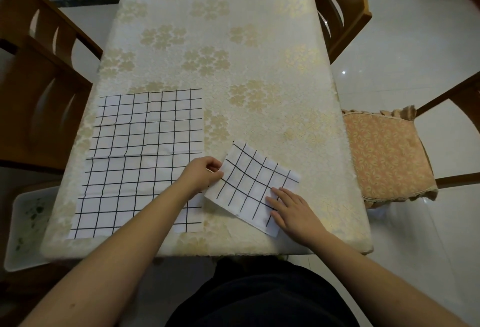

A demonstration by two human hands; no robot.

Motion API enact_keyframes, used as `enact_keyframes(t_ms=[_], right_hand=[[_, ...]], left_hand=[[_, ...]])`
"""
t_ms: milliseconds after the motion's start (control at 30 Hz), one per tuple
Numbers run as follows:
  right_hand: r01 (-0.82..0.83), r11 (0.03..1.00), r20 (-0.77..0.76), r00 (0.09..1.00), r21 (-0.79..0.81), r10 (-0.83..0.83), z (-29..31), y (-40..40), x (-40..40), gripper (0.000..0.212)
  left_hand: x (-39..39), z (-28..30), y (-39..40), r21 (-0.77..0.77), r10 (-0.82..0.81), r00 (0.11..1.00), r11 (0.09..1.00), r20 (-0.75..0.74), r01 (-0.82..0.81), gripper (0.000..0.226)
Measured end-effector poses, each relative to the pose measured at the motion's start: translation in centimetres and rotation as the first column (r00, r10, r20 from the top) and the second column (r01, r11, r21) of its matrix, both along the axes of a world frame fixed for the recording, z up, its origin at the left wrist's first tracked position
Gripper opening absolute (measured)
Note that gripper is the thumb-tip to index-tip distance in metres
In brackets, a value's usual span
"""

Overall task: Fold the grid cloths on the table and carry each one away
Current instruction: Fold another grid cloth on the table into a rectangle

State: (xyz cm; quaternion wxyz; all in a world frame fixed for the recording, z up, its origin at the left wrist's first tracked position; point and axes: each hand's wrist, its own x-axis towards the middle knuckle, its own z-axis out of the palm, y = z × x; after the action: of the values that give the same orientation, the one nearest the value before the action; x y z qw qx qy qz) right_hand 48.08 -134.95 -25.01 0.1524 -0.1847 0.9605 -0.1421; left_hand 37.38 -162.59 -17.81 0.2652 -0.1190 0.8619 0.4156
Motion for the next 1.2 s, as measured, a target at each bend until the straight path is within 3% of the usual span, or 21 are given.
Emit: enact_keyframes(t_ms=[133,267,400,667,833,1067,1200], right_hand=[[0.099,0.988,0.052,0.994,-0.118,-0.093,0.4,0.0,-0.6,0.060],[0.342,0.900,0.121,0.939,-0.269,-0.321,0.9,0.5,-1.3,0.040],[0.498,0.796,0.167,0.867,-0.343,-0.470,1.1,1.5,-1.7,0.032],[0.655,0.637,0.275,0.753,-0.408,-0.598,1.6,3.8,-2.1,0.030],[0.705,0.584,0.348,0.708,-0.401,-0.615,1.2,4.9,-2.7,0.031],[0.699,0.590,0.377,0.715,-0.403,-0.590,1.2,5.6,-4.7,0.037],[0.614,0.705,0.328,0.788,-0.356,-0.521,1.0,5.5,-6.3,0.036]], left_hand=[[0.7,1.3,1.0,0.086,-0.072,0.997,0.993,-0.027,0.075,0.014],[1.6,1.8,3.2,0.169,-0.180,0.984,0.969,-0.017,0.180,0.018],[2.7,1.5,6.1,0.245,-0.241,0.971,0.941,0.007,0.232,0.018],[4.8,-1.3,10.3,0.232,-0.270,0.960,0.941,0.073,0.247,0.013],[5.7,-3.0,12.1,0.168,-0.267,0.958,0.954,0.108,0.247,0.015],[6.5,-4.3,13.8,0.053,-0.250,0.967,0.967,0.040,0.248,0.014],[6.9,-4.9,14.4,0.017,-0.243,0.970,0.970,-0.003,0.243,0.018]])
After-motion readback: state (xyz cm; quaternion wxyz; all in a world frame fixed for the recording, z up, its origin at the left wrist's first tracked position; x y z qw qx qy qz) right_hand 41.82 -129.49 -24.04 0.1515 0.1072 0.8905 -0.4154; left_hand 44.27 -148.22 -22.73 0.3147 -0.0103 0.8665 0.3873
